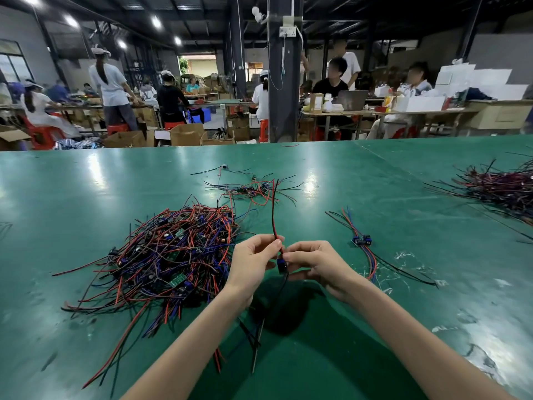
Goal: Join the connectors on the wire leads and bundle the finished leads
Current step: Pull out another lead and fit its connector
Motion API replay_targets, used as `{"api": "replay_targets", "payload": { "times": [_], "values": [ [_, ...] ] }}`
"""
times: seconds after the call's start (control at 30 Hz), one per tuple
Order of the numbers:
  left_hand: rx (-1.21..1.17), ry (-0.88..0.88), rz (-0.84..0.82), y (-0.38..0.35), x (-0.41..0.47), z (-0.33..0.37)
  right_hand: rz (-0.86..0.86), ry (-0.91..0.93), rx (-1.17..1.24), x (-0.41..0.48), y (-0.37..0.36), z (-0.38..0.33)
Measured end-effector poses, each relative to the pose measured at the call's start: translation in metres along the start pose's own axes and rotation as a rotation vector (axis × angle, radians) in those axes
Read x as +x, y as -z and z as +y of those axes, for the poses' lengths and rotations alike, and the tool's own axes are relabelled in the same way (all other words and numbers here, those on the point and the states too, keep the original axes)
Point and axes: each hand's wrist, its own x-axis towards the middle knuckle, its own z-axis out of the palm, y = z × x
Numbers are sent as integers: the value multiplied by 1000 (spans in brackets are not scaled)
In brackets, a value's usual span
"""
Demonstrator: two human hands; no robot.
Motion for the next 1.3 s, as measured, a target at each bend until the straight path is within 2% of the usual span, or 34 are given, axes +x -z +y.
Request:
{"api": "replay_targets", "payload": {
  "times": [0.27, 0.53, 0.93, 1.3],
  "values": [
    [-12, -26, 14, 0, 2, 1, -75, -58, 143, 0, 0, -1],
    [-59, -29, 20, -2, 1, 3, -204, -125, 152, -2, 1, -2],
    [-154, 102, -22, -1, -1, 5, -182, -84, 124, -6, 0, -7],
    [-170, 72, -38, 0, 0, 6, -82, -43, 59, -7, -5, -6]
  ]
}}
